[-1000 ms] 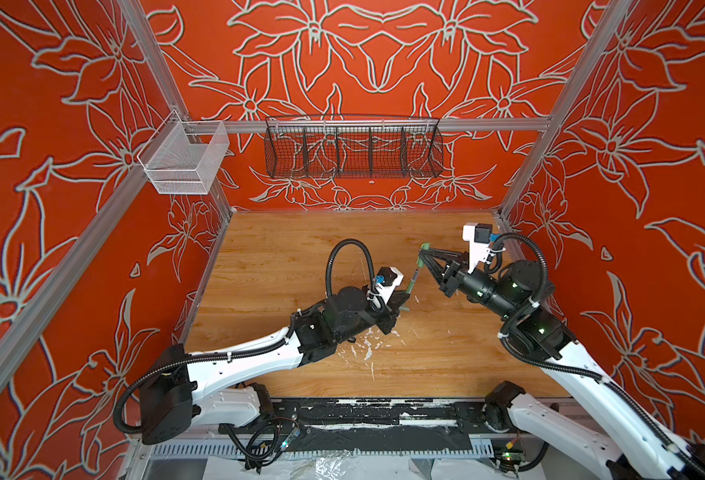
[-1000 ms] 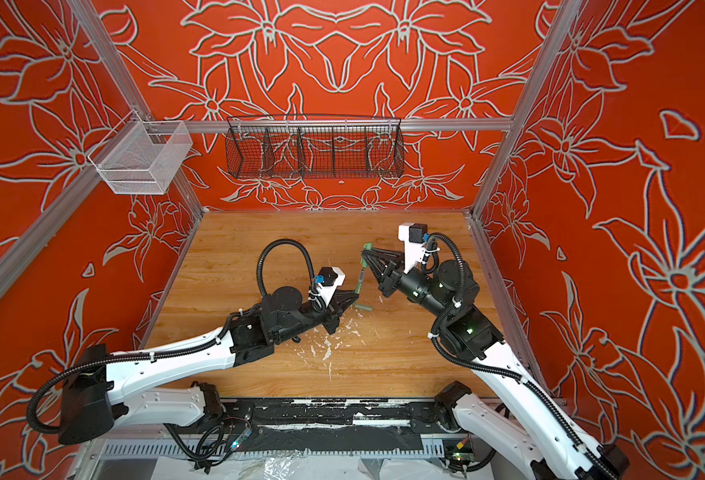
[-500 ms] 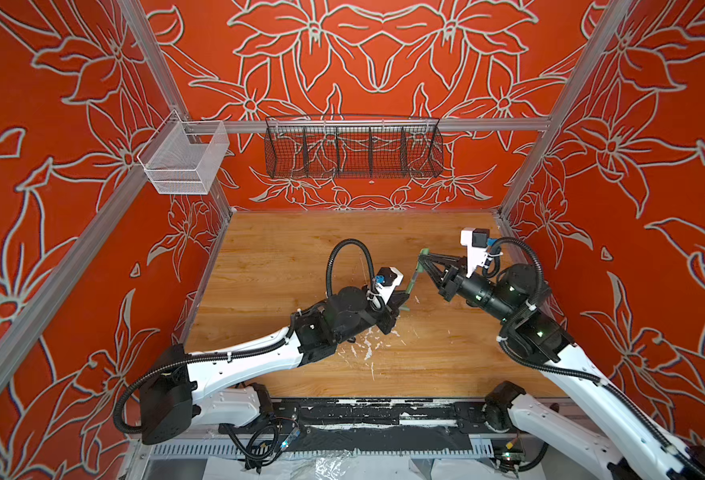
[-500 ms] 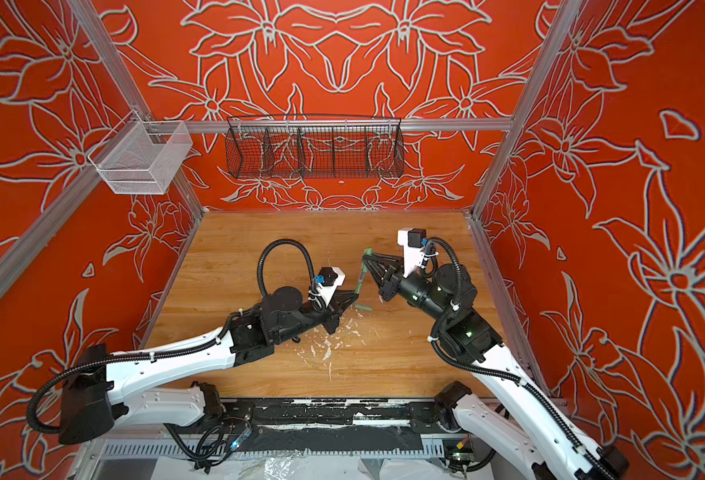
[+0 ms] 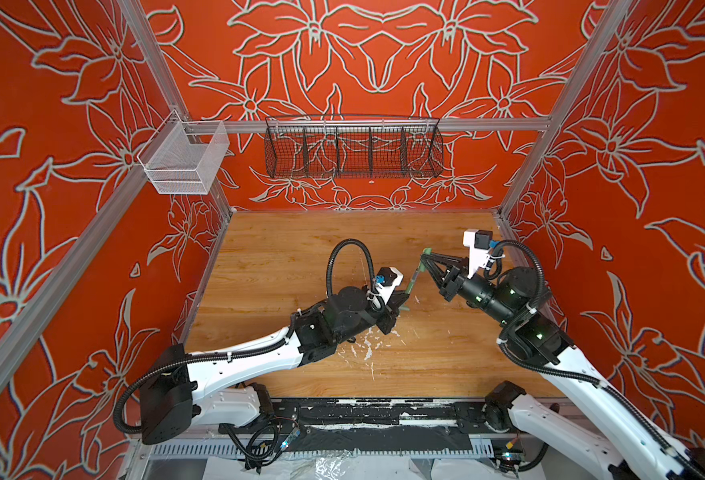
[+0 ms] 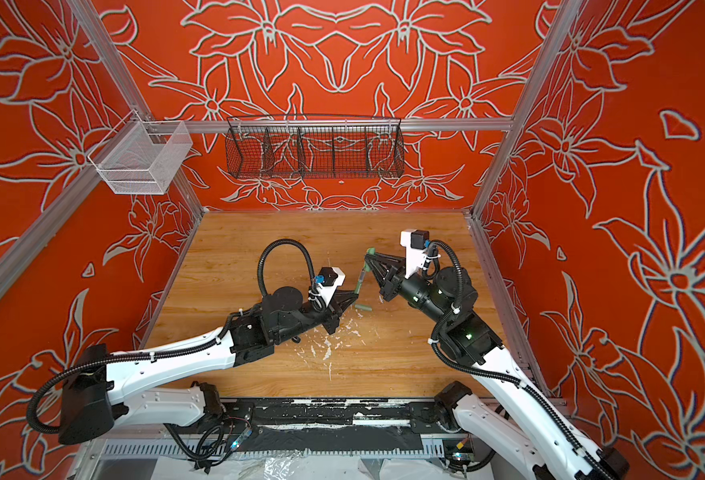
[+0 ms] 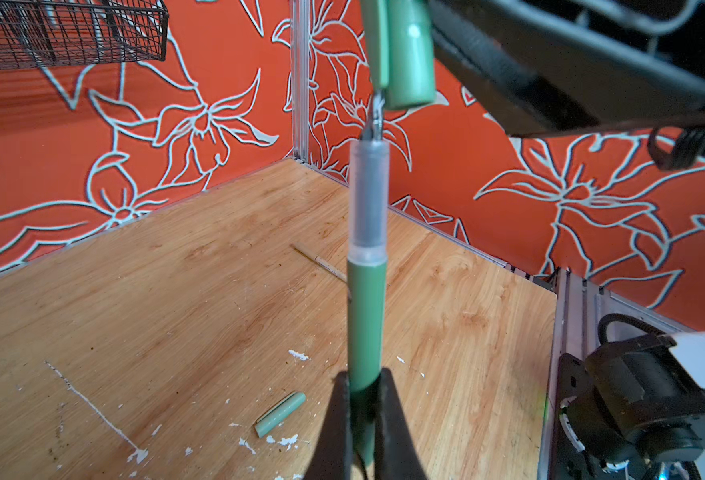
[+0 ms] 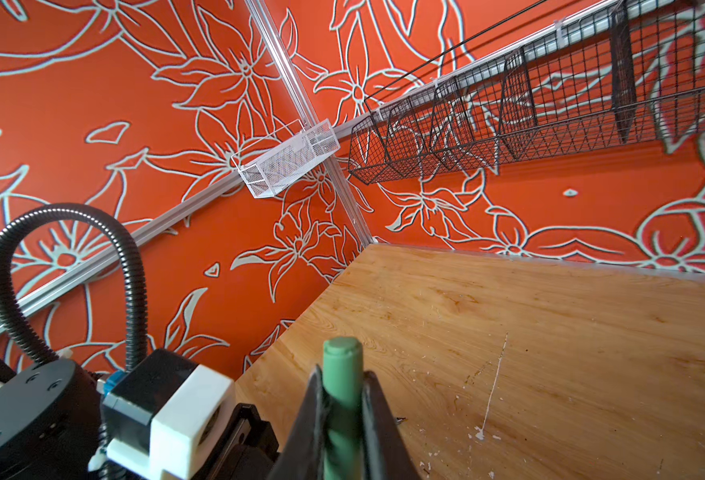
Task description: Insert the pens into the pen caps
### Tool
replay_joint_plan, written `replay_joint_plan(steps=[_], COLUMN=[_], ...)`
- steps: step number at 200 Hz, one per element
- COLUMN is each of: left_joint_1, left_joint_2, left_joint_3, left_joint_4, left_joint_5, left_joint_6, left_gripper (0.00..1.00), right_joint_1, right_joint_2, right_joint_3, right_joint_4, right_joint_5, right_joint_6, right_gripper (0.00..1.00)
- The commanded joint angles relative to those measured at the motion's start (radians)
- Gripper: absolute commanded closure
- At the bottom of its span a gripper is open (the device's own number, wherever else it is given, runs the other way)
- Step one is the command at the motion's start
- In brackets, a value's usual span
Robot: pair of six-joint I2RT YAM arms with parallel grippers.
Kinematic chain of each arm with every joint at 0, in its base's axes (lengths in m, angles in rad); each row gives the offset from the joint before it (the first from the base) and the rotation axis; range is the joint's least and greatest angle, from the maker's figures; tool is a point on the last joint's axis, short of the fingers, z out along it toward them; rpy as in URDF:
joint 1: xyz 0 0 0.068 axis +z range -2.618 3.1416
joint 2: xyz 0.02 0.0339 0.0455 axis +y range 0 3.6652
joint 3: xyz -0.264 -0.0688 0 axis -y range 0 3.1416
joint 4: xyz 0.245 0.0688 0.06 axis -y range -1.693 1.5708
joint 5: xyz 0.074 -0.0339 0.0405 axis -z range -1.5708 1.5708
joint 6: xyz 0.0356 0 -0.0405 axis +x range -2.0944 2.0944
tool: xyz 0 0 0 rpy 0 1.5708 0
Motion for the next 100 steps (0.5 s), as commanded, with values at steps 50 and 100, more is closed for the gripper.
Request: replay_joint_plan(steps=[50,100], left_joint_1=[-0.002,-0.002], left_joint_2=[0.010,0.017], left_joint_3=[0.035,0.040], left_joint_4=[0.004,0.005], left_joint_5=[0.023,0.021], left_joint_6=[0.010,0.013], left_gripper=[1.00,1.00], right_joint_1=[0.005,0.005], right_joint_2=[0.029,0.035], right_joint_3=[0.031,0.036], right_joint_4=[0.082,0.087], right_joint_5=[0.003,-0.023], right_joint_6=[0.000,0.006], right_gripper=[1.00,1.00])
